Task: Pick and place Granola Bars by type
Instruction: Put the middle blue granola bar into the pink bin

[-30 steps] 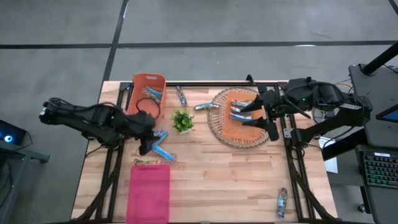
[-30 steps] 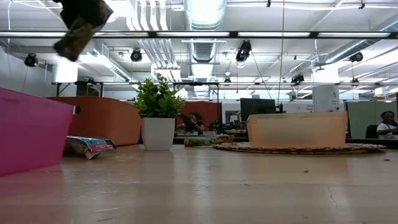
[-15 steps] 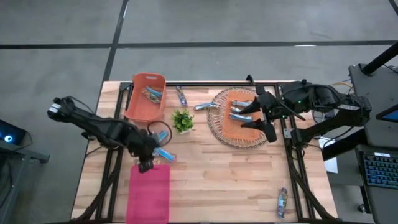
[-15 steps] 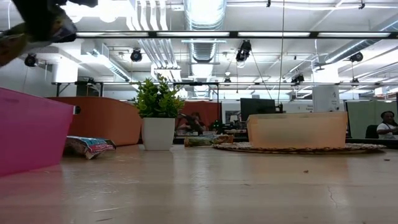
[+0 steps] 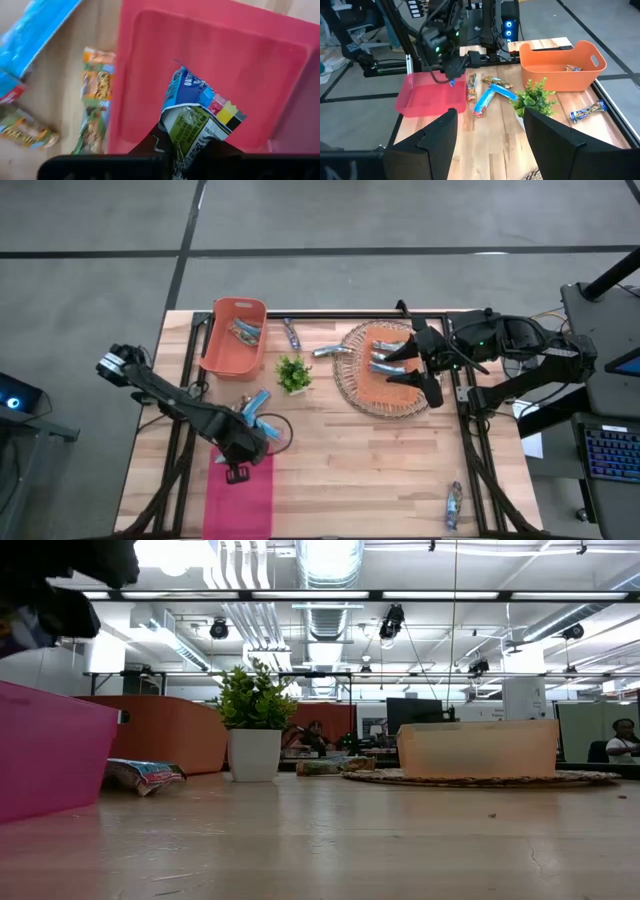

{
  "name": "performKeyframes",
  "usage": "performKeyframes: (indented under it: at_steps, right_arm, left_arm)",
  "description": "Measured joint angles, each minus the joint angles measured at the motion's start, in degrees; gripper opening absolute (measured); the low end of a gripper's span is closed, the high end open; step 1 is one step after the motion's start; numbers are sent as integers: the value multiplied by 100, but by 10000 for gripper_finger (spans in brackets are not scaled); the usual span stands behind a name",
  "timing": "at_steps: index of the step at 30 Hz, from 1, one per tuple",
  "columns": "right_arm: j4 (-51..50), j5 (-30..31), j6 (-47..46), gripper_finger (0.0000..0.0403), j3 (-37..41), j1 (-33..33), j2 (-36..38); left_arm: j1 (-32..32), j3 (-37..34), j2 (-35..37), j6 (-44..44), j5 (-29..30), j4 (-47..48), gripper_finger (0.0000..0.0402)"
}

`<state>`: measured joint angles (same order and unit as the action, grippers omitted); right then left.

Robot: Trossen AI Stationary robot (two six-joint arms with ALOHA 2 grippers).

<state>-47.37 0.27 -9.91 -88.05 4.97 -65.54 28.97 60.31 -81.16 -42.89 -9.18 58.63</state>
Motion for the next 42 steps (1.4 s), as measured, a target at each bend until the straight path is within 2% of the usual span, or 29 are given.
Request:
performKeyframes:
  at_steps: [10, 19, 24, 32, 36, 42]
  right_arm:
    - [-44, -2, -2, 219, 0, 0, 4]
    - [-44, -4, -20, 219, 0, 0, 7]
    - [-44, -6, -20, 219, 0, 0, 12]
    - [-42, -9, -18, 219, 0, 0, 17]
    - [-42, -22, -59, 219, -2, 2, 62]
    - [-160, -26, -714, 219, 0, 2, 103]
  left_arm:
    - [2, -35, -997, 750, -205, -516, 0]
    - [7, -168, -1054, 1180, -332, -660, 5]
    - [7, -177, -1054, 1188, -658, -646, 31]
    - [2, -197, -1054, 957, -428, -548, 58]
    - [4, -197, -1053, 842, -445, -549, 95]
    - [-2, -184, -880, 696, -474, -601, 160]
